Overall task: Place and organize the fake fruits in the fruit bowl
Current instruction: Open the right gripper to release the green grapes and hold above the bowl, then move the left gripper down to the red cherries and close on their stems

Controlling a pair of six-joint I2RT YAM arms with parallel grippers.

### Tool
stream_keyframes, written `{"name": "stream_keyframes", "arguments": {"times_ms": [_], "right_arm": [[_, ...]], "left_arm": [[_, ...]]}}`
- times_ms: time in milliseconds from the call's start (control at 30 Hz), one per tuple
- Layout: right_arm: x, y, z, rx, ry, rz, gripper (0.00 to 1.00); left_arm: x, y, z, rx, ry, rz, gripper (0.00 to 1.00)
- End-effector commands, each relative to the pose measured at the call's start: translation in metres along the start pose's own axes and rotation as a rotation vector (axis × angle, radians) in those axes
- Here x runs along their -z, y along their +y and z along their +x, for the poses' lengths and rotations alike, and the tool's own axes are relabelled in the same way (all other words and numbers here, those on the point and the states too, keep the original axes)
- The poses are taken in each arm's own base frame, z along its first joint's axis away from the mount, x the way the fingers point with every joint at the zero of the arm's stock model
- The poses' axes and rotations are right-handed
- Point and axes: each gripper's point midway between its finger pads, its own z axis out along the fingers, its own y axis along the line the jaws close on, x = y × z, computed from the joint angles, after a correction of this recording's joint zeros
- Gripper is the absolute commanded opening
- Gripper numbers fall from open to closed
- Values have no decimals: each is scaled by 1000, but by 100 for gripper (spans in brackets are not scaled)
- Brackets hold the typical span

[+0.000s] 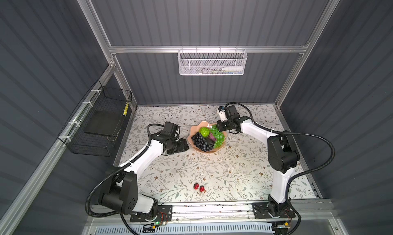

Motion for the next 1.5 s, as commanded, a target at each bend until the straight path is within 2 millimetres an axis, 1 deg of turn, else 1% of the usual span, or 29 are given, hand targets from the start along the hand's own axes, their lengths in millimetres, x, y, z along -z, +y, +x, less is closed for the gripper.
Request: {"name": "stream_keyframes", "arguments": {"times_ms": [0, 100, 200, 367, 500, 567, 600, 667, 733, 833, 867, 933, 1033, 1100, 1167, 1267, 1333, 1467], "right_arm": [[-9, 4, 5, -19, 26, -36, 21], [-11, 4, 6, -23, 29, -32, 22], [-8, 3, 3, -18, 21, -26, 25], [8, 4, -13, 17, -3, -10, 33], [33, 8, -29, 48, -48, 1, 42], [52, 9, -40, 65, -83, 14, 48], [60, 9, -43, 69, -96, 22, 50], [78, 12, -50, 74, -131, 27, 52], [93, 16, -51, 63, -156, 17, 53], [109, 27, -42, 35, -177, -19, 55], [114, 31, -35, 20, -184, -33, 56], [118, 38, -19, -8, -185, -60, 57], [122, 46, 9, -46, -168, -84, 57], [125, 50, 23, -56, -158, -98, 57], [125, 50, 37, -53, -150, -88, 57], [124, 49, 48, -60, -130, -83, 57], [122, 49, 52, -61, -120, -83, 57], [118, 51, 54, -60, -112, -87, 57]], "left_arm": [[5, -6, -7, -4, -7, -1, 68], [6, -6, -8, -6, -7, -1, 68], [8, -8, -9, -11, -8, 0, 68], [12, -8, -5, -12, 3, 4, 69], [15, -6, 8, -19, 46, -10, 68], [17, 1, 17, -17, 95, -61, 68], [16, 2, 24, -24, 126, -70, 67], [13, -5, 38, -54, 177, -66, 68], [10, -15, 54, -96, 223, -51, 68], [1, -34, 85, -143, 300, -13, 68], [-2, -41, 98, -150, 325, 10, 68], [-5, -49, 115, -170, 327, 18, 69], [-3, -66, 139, -191, 319, 69, 69], [-2, -73, 156, -202, 328, 83, 69], [-3, -74, 175, -214, 353, 75, 69], [-4, -71, 196, -226, 373, 26, 68], [-2, -72, 205, -228, 371, 14, 68], [-3, -63, 219, -177, 380, -15, 64]]}}
